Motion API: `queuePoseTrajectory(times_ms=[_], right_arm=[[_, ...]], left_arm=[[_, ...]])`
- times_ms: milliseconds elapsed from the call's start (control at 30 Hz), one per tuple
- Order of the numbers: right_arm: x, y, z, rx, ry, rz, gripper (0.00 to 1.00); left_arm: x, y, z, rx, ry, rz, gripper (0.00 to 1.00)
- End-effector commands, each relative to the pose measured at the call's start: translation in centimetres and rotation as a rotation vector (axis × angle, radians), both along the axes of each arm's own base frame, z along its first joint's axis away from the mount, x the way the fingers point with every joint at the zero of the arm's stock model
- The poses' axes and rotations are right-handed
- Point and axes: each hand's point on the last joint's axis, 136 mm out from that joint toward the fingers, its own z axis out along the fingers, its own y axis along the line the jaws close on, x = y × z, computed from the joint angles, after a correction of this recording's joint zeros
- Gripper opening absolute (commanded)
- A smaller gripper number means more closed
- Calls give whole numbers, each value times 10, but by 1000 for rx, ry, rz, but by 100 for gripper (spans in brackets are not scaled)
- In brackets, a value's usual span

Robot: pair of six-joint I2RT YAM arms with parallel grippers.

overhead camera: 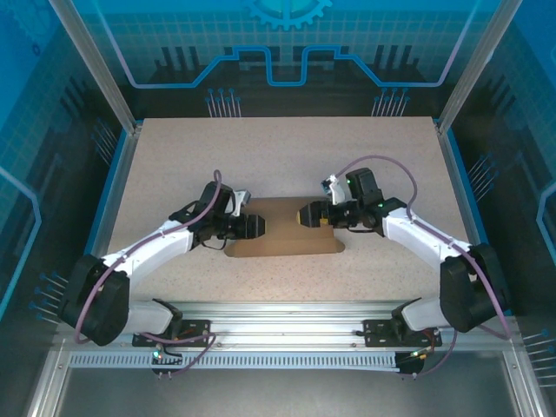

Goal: Fold the paper box

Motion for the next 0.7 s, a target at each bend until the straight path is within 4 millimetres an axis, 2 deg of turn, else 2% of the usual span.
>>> queuePoseTrajectory(times_ms=[0,400,667], right_arm=[[-1,5,-11,5,8,9,100],[0,0,-41,-54,34,-17,100],[3,-3,-51,-103,29,-26,100]], left_arm=[[2,-2,-11,2,15,13,60],[5,2,-38,74,44,37,60],[6,2,-49,83,69,51,60]])
